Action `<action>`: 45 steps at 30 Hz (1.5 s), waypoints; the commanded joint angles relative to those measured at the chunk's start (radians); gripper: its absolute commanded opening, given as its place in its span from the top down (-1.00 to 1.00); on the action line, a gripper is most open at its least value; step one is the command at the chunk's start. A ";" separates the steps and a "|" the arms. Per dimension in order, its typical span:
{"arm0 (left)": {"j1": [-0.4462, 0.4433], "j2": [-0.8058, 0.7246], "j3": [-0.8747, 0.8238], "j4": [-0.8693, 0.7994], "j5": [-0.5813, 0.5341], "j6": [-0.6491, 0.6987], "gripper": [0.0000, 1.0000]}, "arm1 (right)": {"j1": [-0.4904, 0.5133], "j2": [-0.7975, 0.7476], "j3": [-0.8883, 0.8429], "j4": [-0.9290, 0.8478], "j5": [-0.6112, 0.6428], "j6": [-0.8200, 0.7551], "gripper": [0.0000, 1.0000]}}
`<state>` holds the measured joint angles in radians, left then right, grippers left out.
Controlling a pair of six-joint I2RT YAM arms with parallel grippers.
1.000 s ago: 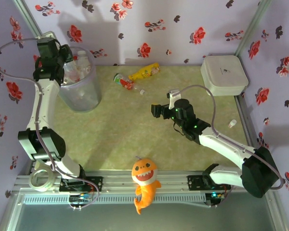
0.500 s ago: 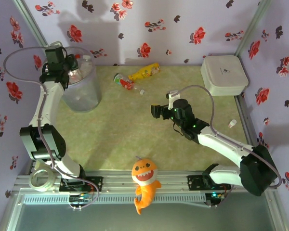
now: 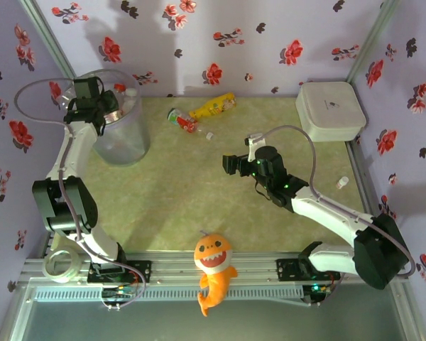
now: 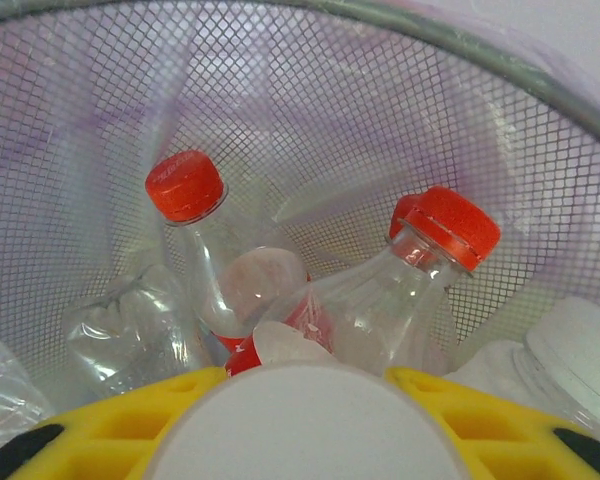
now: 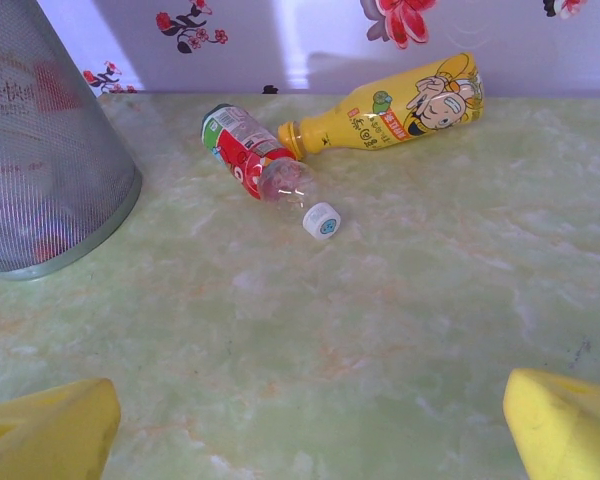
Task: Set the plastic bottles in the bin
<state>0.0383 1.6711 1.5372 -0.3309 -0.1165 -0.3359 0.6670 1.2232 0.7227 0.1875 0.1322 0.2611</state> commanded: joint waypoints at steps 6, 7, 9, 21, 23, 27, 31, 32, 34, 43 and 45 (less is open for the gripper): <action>-0.005 -0.004 0.098 -0.088 0.056 0.014 -0.58 | -0.006 0.016 0.013 0.020 0.014 -0.012 -0.98; -0.006 -0.005 0.113 -0.095 0.057 0.019 -0.61 | -0.007 0.019 0.014 0.020 0.012 -0.011 -0.98; -0.009 -0.009 0.140 -0.108 0.063 0.026 -0.66 | -0.006 0.021 0.019 0.020 0.010 -0.012 -0.98; -0.033 -0.045 0.245 -0.137 0.125 0.024 -0.74 | -0.007 0.027 0.032 0.007 0.039 -0.008 -0.98; -0.051 -0.063 0.234 -0.137 0.125 0.024 -0.74 | -0.013 0.019 0.035 -0.012 0.063 -0.024 -0.99; -0.099 -0.114 0.200 -0.130 0.124 0.026 -0.74 | -0.055 0.006 0.051 -0.060 0.045 -0.041 -0.99; -0.161 -0.184 0.153 -0.118 0.115 0.026 -0.74 | -0.118 0.019 0.078 -0.094 0.000 -0.060 -0.99; -0.175 -0.201 0.138 -0.113 0.116 0.023 -0.74 | -0.130 0.029 0.086 -0.095 -0.013 -0.066 -0.99; -0.214 -0.240 0.090 -0.098 0.114 0.014 -0.74 | -0.160 0.063 0.118 -0.112 -0.041 -0.092 -0.99; -0.352 -0.362 -0.173 -0.006 0.172 -0.127 -0.75 | -0.242 0.361 0.429 -0.310 -0.225 -0.292 -0.90; -0.379 -0.373 -0.222 0.008 0.176 -0.156 -0.75 | -0.252 0.449 0.520 -0.365 -0.276 -0.327 -0.88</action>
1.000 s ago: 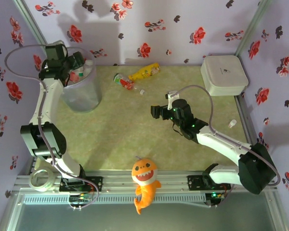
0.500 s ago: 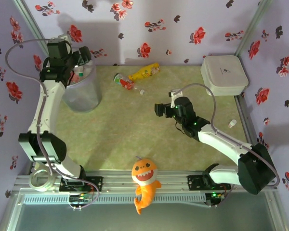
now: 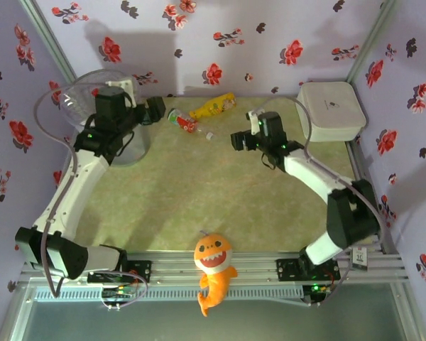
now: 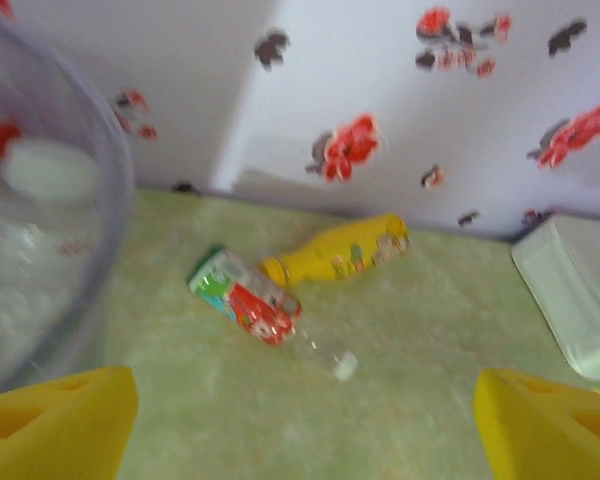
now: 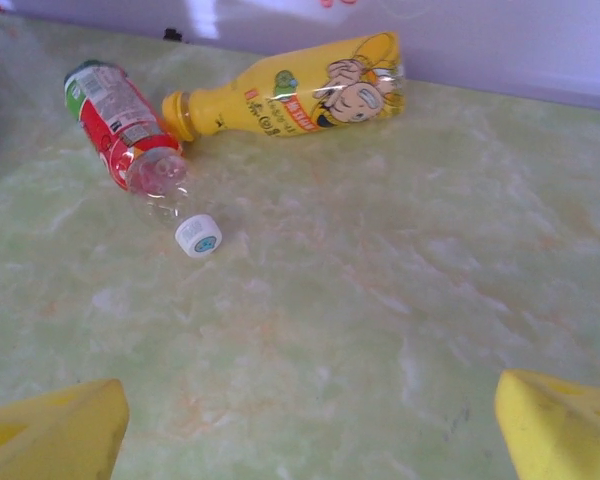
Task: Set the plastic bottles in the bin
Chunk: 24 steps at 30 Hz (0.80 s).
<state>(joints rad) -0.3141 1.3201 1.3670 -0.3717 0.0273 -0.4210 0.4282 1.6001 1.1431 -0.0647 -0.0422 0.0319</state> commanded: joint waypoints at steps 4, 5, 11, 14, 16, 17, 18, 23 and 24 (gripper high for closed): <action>-0.060 -0.047 -0.153 0.101 0.085 -0.146 -0.76 | -0.016 0.271 0.309 -0.218 -0.177 -0.171 -0.84; -0.061 -0.053 -0.181 0.118 0.103 -0.171 -0.76 | -0.017 0.314 0.351 -0.240 -0.194 -0.183 -0.84; -0.062 -0.104 -0.334 0.258 0.168 -0.307 -0.78 | -0.016 0.560 0.602 -0.287 -0.285 -0.188 -0.82; -0.060 -0.105 -0.385 0.313 0.183 -0.361 -0.78 | -0.014 0.654 0.706 -0.296 -0.325 -0.161 -0.82; -0.060 -0.104 -0.405 0.333 0.186 -0.377 -0.78 | -0.014 0.704 0.753 -0.285 -0.341 -0.134 -0.82; -0.059 -0.105 -0.411 0.336 0.186 -0.381 -0.78 | -0.014 0.721 0.770 -0.280 -0.353 -0.122 -0.83; -0.059 -0.105 -0.413 0.337 0.185 -0.381 -0.78 | -0.012 0.741 0.787 -0.279 -0.364 -0.112 -0.83; -0.051 -0.104 -0.413 0.333 0.186 -0.378 -0.78 | 0.008 0.804 0.837 -0.274 -0.381 -0.098 -0.83; -0.052 -0.102 -0.411 0.333 0.185 -0.380 -0.78 | 0.011 0.822 0.857 -0.281 -0.382 -0.098 -0.84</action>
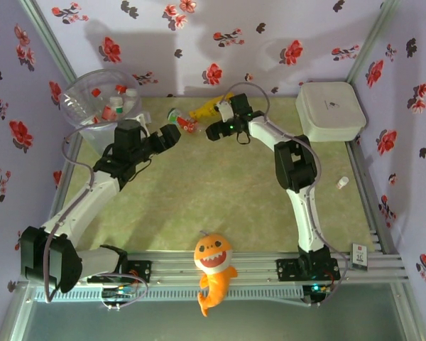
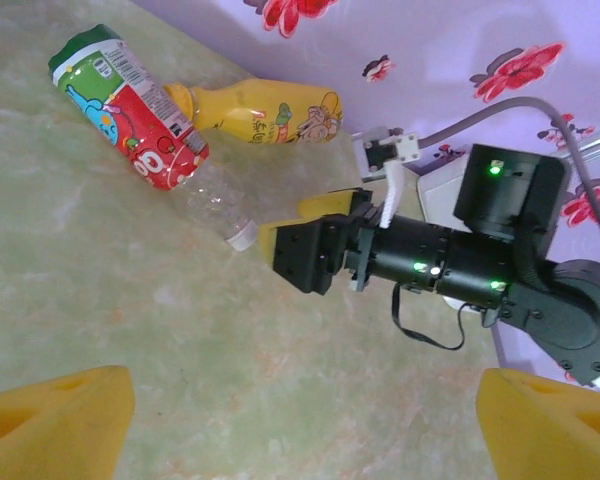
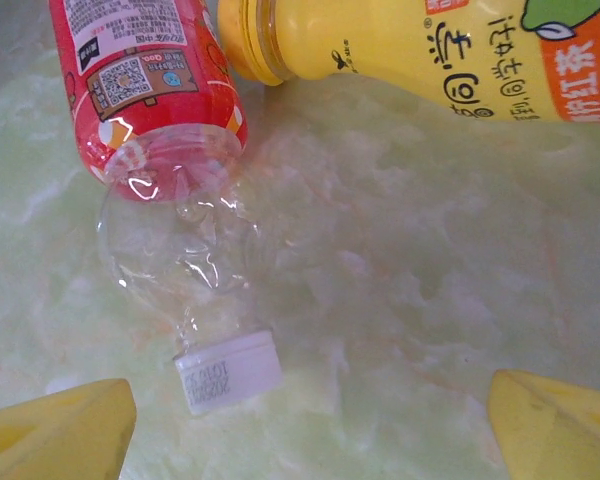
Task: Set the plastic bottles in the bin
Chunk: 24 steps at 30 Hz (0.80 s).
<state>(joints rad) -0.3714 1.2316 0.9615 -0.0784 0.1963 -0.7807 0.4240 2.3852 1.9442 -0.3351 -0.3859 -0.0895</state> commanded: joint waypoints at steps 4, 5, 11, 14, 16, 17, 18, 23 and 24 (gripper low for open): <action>0.009 -0.001 0.001 0.040 0.019 -0.019 -0.78 | 0.035 0.106 0.157 -0.081 -0.010 0.018 -0.84; 0.009 0.000 0.002 0.040 0.018 -0.017 -0.78 | 0.038 0.117 0.177 -0.093 -0.009 0.017 -0.83; 0.011 0.005 0.003 0.040 0.018 -0.019 -0.78 | 0.066 0.191 0.314 -0.213 0.040 -0.003 -0.74; 0.015 0.006 0.003 0.040 0.018 -0.020 -0.78 | 0.080 0.225 0.378 -0.285 0.078 -0.024 -0.68; 0.017 0.005 0.005 0.040 0.018 -0.019 -0.78 | 0.084 0.237 0.402 -0.308 0.092 -0.032 -0.58; 0.016 0.005 0.006 0.040 0.018 -0.019 -0.78 | 0.085 0.241 0.412 -0.315 0.095 -0.035 -0.54; 0.017 0.005 0.006 0.040 0.017 -0.018 -0.78 | 0.086 0.245 0.418 -0.319 0.096 -0.036 -0.51; 0.019 0.000 -0.003 0.044 0.018 -0.021 -0.78 | 0.085 0.259 0.445 -0.348 0.107 -0.056 -0.30; 0.018 -0.001 -0.005 0.045 0.019 -0.020 -0.78 | 0.085 0.263 0.451 -0.354 0.108 -0.062 -0.22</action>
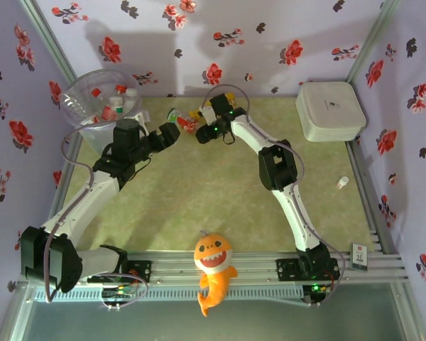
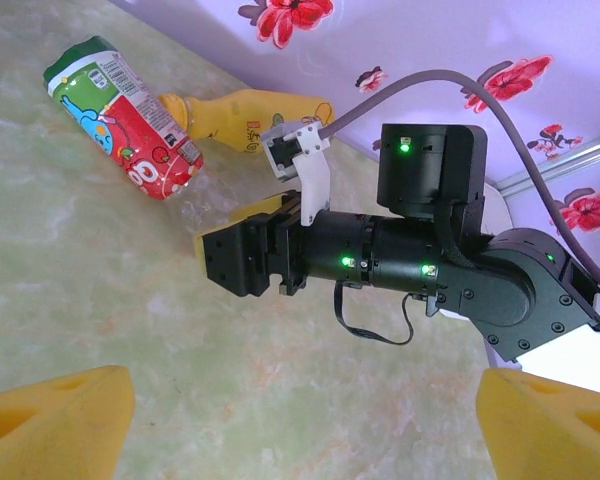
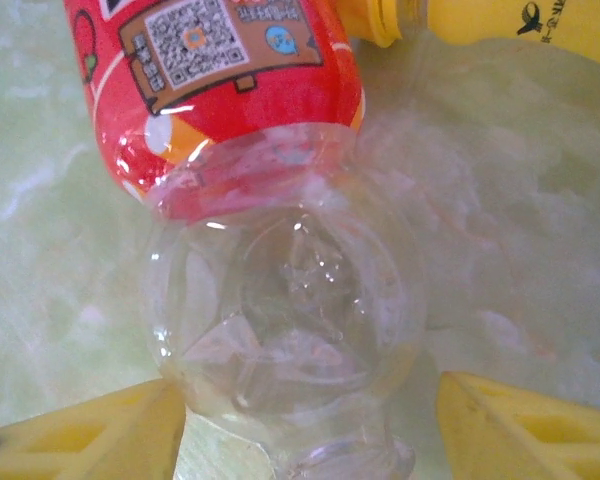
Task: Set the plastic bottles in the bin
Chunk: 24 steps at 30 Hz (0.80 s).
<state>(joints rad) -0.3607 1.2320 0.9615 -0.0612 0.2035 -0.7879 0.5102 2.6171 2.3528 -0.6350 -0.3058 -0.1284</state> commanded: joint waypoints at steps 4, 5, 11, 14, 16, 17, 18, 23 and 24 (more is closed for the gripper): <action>0.011 -0.007 -0.007 0.026 0.011 -0.014 -0.78 | -0.001 0.032 0.048 -0.071 0.032 -0.045 0.02; 0.012 -0.009 -0.007 0.025 0.011 -0.015 -0.78 | -0.002 0.032 0.046 -0.071 0.032 -0.045 0.04; 0.015 -0.012 -0.003 0.020 0.011 -0.015 -0.78 | -0.002 -0.007 -0.010 -0.050 0.018 -0.039 0.21; 0.016 -0.007 0.003 0.021 0.013 -0.014 -0.78 | -0.002 -0.059 -0.077 -0.009 0.012 -0.037 0.27; 0.017 0.000 0.008 0.023 0.011 -0.015 -0.78 | -0.002 -0.097 -0.128 0.018 0.008 -0.036 0.31; 0.017 0.002 0.011 0.023 0.011 -0.015 -0.78 | -0.002 -0.116 -0.143 0.018 0.007 -0.037 0.31; 0.017 0.005 0.014 0.025 0.011 -0.016 -0.78 | -0.002 -0.139 -0.170 0.023 0.001 -0.037 0.31; 0.018 0.029 0.026 0.060 0.024 -0.034 -0.78 | -0.002 -0.310 -0.397 0.154 -0.032 -0.002 0.33; 0.019 0.036 0.028 0.078 0.034 -0.044 -0.79 | -0.001 -0.348 -0.449 0.180 -0.040 0.009 0.34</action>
<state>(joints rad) -0.3515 1.2484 0.9619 -0.0437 0.2104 -0.8043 0.5087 2.3939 1.9766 -0.5480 -0.3042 -0.1482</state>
